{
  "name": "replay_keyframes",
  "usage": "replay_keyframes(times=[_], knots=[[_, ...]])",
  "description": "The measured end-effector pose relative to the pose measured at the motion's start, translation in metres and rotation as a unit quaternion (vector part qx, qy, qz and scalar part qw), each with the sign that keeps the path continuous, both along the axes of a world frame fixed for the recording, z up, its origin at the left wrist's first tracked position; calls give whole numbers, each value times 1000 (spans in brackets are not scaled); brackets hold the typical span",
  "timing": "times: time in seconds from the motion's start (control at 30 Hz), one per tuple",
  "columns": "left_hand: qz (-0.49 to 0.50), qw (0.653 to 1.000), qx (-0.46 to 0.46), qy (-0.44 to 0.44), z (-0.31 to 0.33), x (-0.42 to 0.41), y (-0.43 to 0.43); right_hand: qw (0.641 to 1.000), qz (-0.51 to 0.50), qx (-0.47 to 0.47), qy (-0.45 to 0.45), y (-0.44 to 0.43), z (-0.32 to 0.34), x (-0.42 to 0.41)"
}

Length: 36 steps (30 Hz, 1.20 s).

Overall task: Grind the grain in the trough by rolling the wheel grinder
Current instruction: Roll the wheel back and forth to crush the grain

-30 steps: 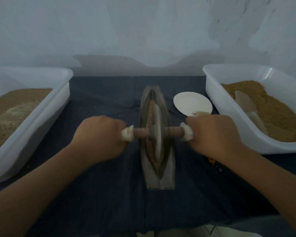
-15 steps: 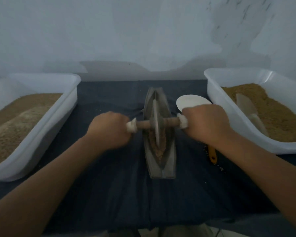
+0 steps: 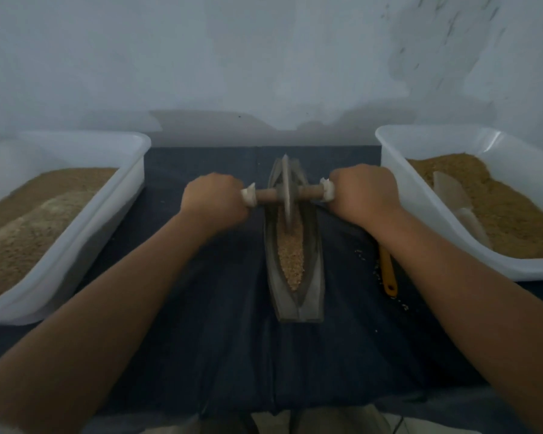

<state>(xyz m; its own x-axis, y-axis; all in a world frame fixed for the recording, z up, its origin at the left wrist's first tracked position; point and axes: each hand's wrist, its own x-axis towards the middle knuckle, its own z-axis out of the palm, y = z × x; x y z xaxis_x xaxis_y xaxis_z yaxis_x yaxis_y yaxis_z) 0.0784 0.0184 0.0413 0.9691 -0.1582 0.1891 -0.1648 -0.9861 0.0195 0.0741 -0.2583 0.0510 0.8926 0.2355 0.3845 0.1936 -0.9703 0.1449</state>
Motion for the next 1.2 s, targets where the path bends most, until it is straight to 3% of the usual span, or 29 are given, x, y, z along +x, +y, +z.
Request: replay_keyframes(times=[0.07, 0.23, 0.47, 0.63, 0.77, 0.93, 1.03, 1.2], knots=[[-24, 1000, -7, 13, -14, -36, 16, 999, 41, -2, 26, -8, -5, -30], [-122, 985, 40, -117, -18, -95, 35, 993, 101, 56, -14, -29, -32, -96], [-5, 999, 40, -32, 13, 11, -5, 999, -10, 34, -18, 0, -12, 1], [-33, 998, 45, -15, 2, -30, 5, 999, 8, 23, 22, -7, -10, -32], [-93, 991, 54, -82, -21, -89, 29, 994, 95, 48, 9, -25, -28, -90], [-27, 999, 14, -19, -15, -44, 14, 993, 86, 48, -72, -10, -21, -45], [5, 1000, 10, -18, 6, -1, -3, 1000, -9, 16, -23, 1, -8, -4], [-35, 998, 50, -12, 10, -26, 1, 999, -21, 22, 42, -9, -17, -26]])
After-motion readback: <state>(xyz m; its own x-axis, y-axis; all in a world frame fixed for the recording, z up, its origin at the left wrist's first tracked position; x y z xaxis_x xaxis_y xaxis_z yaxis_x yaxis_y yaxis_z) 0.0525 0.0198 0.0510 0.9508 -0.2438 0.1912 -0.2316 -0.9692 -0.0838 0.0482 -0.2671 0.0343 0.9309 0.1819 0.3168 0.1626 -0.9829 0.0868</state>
